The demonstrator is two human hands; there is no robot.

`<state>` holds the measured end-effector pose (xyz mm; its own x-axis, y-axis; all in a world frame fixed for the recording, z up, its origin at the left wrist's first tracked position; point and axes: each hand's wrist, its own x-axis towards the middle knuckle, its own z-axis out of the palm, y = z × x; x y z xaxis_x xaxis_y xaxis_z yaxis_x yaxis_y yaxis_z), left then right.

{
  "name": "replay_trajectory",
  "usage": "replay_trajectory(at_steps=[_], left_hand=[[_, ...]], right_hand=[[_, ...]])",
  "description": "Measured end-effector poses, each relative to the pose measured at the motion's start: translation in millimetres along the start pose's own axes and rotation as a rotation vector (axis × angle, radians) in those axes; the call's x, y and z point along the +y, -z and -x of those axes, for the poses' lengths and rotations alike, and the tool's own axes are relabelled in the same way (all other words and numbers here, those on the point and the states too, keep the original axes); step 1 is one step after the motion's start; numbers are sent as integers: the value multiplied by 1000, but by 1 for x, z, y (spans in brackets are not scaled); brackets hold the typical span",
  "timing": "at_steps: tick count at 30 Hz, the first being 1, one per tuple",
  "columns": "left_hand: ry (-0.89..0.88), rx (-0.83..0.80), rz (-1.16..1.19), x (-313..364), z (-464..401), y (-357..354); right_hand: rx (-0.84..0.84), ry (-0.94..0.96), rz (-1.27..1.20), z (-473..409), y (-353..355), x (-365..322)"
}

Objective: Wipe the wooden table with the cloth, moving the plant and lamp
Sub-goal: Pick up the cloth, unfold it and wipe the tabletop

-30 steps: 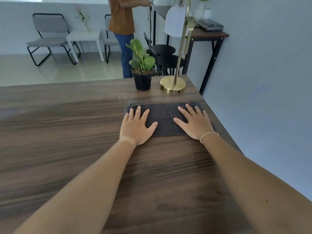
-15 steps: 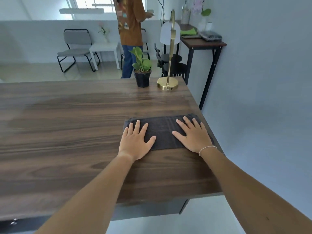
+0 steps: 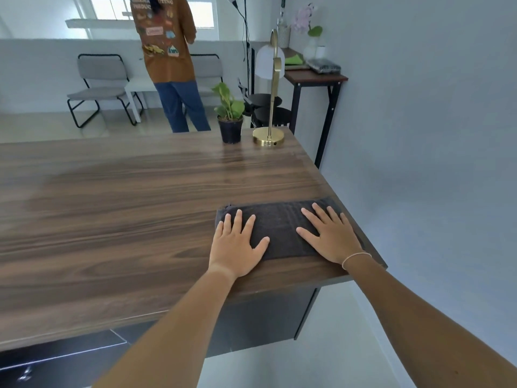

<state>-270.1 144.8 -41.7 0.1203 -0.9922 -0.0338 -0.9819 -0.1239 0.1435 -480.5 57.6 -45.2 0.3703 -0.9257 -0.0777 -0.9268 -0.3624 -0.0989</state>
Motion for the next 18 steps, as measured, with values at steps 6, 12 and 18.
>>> replay_trajectory(at_steps=[6,12,18], left_hand=[[-17,-6,19,-6,8,0],[-33,35,151,-22,4,17],[61,80,282,-28,-22,52]], right_hand=[[-15,-16,7,9,1,-6],[53,-28,-171,1,16,-6],[171,-5,-402,-26,43,-17]])
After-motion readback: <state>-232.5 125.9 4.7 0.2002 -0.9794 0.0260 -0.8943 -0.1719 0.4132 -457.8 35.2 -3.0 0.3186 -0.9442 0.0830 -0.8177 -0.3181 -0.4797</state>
